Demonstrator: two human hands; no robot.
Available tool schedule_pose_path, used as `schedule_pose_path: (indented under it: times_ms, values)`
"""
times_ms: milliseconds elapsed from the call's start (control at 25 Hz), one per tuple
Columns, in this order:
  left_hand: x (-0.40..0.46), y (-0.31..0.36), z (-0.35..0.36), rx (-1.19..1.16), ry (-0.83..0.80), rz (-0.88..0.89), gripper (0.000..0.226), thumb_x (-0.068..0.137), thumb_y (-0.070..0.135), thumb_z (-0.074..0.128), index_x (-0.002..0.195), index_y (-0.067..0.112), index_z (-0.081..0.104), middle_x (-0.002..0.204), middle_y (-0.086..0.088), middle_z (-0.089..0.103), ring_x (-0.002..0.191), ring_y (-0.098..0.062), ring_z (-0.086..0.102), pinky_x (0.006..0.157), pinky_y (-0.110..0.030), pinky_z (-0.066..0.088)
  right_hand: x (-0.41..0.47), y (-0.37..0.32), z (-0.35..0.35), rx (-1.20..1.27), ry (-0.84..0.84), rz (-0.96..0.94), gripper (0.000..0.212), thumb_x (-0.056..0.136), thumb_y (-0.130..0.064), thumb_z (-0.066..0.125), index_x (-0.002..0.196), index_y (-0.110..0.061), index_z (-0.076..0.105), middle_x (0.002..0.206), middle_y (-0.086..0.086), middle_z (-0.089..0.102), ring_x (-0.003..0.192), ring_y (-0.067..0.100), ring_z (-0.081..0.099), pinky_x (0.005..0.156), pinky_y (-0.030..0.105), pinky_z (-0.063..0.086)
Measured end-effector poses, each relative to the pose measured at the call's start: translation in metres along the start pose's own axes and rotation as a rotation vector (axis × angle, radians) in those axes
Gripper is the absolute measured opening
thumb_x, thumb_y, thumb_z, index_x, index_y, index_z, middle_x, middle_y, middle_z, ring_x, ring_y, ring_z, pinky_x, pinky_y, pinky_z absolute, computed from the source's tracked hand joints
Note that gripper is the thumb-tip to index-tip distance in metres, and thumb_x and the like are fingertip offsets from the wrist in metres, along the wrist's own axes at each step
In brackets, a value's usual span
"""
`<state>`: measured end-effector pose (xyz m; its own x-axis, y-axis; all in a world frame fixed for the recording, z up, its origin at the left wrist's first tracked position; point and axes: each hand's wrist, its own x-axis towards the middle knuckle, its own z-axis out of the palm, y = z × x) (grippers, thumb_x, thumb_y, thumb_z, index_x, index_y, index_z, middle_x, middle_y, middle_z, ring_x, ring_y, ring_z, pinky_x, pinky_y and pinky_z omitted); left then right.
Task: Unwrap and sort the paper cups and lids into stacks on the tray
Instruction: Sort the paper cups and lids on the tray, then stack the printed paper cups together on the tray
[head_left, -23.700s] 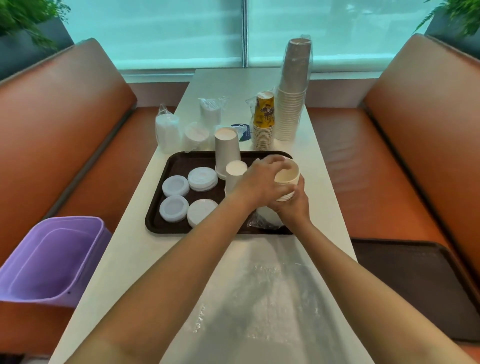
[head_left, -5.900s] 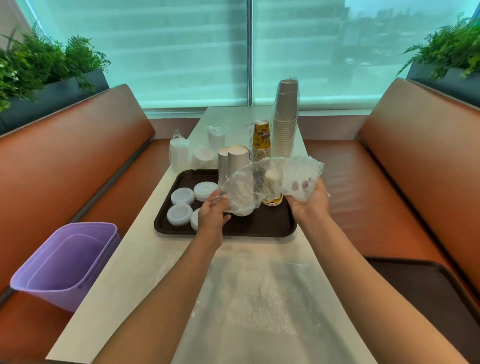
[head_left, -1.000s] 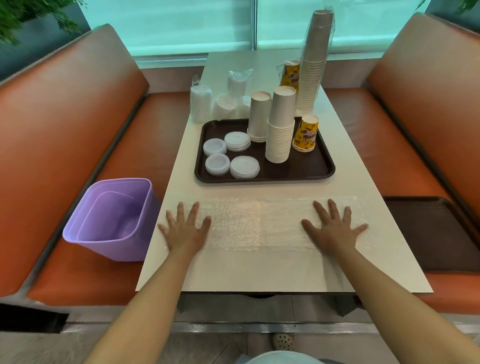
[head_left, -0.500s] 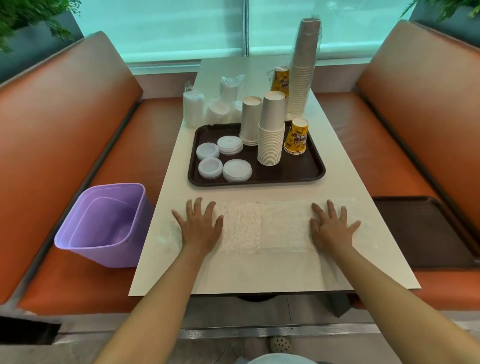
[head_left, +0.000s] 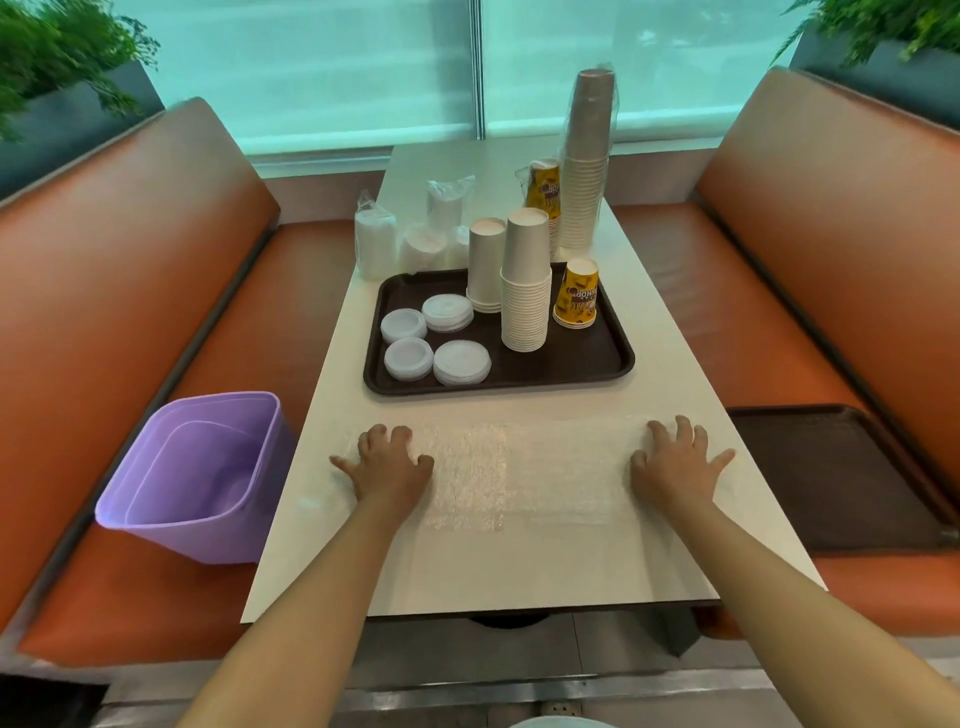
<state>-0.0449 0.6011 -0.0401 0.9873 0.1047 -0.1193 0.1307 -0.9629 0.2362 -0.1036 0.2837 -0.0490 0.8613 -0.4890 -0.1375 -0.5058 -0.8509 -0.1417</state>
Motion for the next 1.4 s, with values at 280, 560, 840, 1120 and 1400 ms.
schedule_pose_path:
  times_ms: [280, 560, 840, 1120, 1400]
  values:
    - [0.004, 0.034, -0.005, -0.05, -0.012, 0.128, 0.034, 0.089, 0.029, 0.05, 0.123, 0.026, 0.053, 0.136, 0.002, 0.041, 0.124, -0.018, 0.039, 0.099, -0.039, 0.029, 0.008, -0.038, -0.002, 0.052, -0.034, -0.34, 0.038, 0.094, -0.028, 0.042, 0.131, -0.028, 0.048, 0.145, -0.003, 0.038, 0.132, 0.019, 0.035, 0.106, 0.039, 0.026]
    - [0.014, 0.007, -0.003, -0.042, 0.015, 0.009, 0.03, 0.088, 0.027, 0.051, 0.118, 0.025, 0.054, 0.128, 0.0, 0.046, 0.116, -0.021, 0.044, 0.094, -0.036, 0.032, 0.023, -0.013, -0.003, 0.107, 0.041, -0.267, 0.034, 0.092, -0.023, 0.044, 0.124, -0.024, 0.053, 0.136, -0.001, 0.045, 0.122, 0.02, 0.041, 0.098, 0.034, 0.03]
    - [0.044, 0.067, -0.044, -0.492, 0.206, 0.096, 0.029, 0.084, 0.013, 0.061, 0.112, 0.015, 0.062, 0.12, -0.005, 0.052, 0.107, -0.024, 0.055, 0.092, -0.037, 0.044, 0.06, -0.042, -0.028, 0.276, 0.091, -0.329, 0.029, 0.092, -0.022, 0.05, 0.12, -0.021, 0.057, 0.133, 0.0, 0.049, 0.123, 0.021, 0.043, 0.1, 0.036, 0.032]
    - [0.083, 0.155, -0.078, -0.705, 0.195, 0.23, 0.087, 0.082, 0.027, 0.071, 0.148, 0.03, 0.015, 0.151, -0.005, 0.022, 0.137, -0.022, 0.029, 0.106, -0.036, 0.035, 0.113, -0.06, -0.052, 0.59, 0.098, -0.303, 0.038, 0.089, -0.013, 0.057, 0.126, -0.014, 0.054, 0.132, 0.005, 0.049, 0.118, 0.022, 0.047, 0.096, 0.034, 0.044]
    - [0.142, 0.217, -0.108, -0.363, 0.161, 0.434, 0.097, 0.076, 0.026, 0.075, 0.139, 0.056, 0.007, 0.155, 0.005, 0.0, 0.138, -0.027, 0.028, 0.098, -0.039, 0.045, 0.186, -0.083, -0.082, 0.727, 0.05, -0.296, 0.065, 0.084, -0.015, 0.068, 0.14, -0.014, 0.035, 0.141, 0.009, 0.037, 0.131, 0.023, 0.039, 0.105, 0.03, 0.035]
